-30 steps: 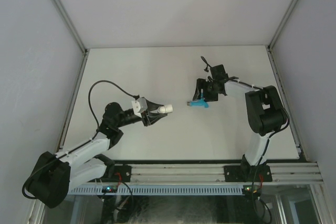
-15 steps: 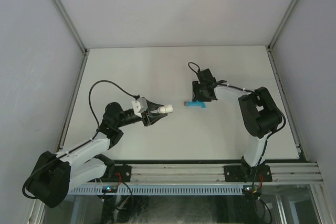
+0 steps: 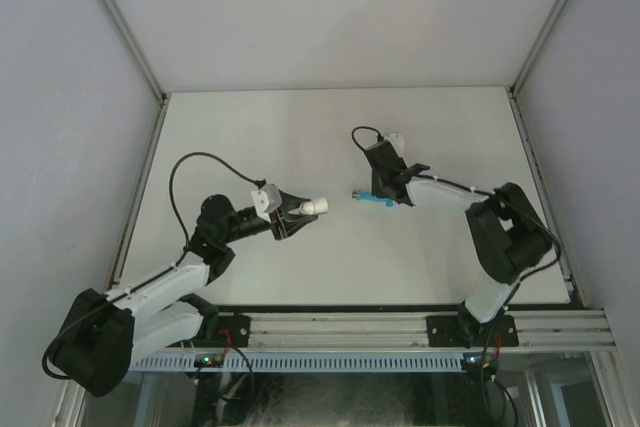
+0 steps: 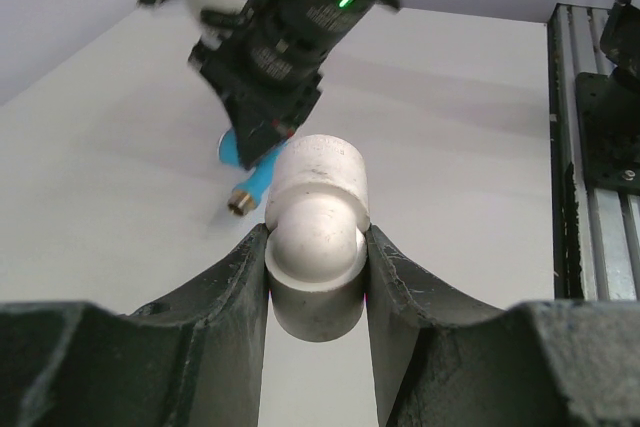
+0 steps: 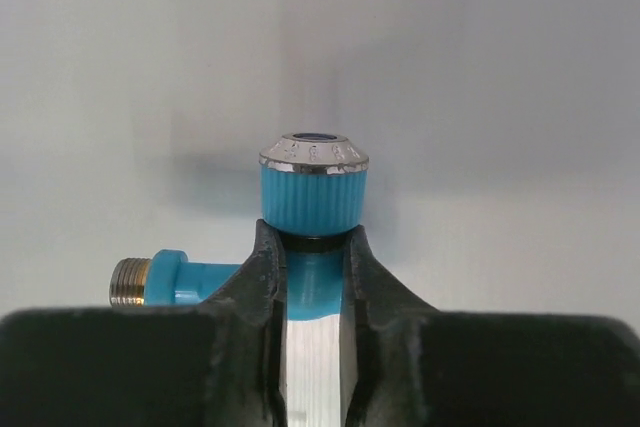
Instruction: Install the water faucets
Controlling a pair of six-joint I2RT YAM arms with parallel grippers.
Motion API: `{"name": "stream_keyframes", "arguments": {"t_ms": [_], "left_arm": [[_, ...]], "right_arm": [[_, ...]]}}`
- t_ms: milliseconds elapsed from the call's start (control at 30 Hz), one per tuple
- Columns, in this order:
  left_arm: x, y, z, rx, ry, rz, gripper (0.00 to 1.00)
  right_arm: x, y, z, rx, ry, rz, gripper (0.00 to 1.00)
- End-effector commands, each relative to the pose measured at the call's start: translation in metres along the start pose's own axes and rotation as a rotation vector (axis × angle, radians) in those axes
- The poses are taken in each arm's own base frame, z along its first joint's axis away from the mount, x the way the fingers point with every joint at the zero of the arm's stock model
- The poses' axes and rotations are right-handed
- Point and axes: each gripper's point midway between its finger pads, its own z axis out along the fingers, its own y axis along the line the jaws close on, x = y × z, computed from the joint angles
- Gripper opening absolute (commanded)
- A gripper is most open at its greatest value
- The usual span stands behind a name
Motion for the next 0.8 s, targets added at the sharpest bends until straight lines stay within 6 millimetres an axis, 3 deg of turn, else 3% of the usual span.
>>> {"name": "stream_keyframes", "arguments": {"t_ms": [0,133,500,767], "left_arm": [[-0.003,0.007,-0.003,-0.051,-0.002,-0.009,0.00],[-0.002,0.002,-0.002,-0.021,0.012,-0.044,0.00],[-0.017,-0.015,0.006,0.095,0.068,-0.224,0.01],[-0.038,-0.016,0.011,0.105,0.037,-0.332,0.00]], "right_arm": [[-0.046,0.010,-0.063,-0.072,-0.215,0.038,0.00],[-0.058,0.011,-0.102,-0.096,-0.317,0.004,0.00],[-0.065,0.003,-0.201,0.107,-0.692,-0.186,0.00],[-0.059,0.001,-0.253,0.046,-0.842,-0.152,0.00]]}}
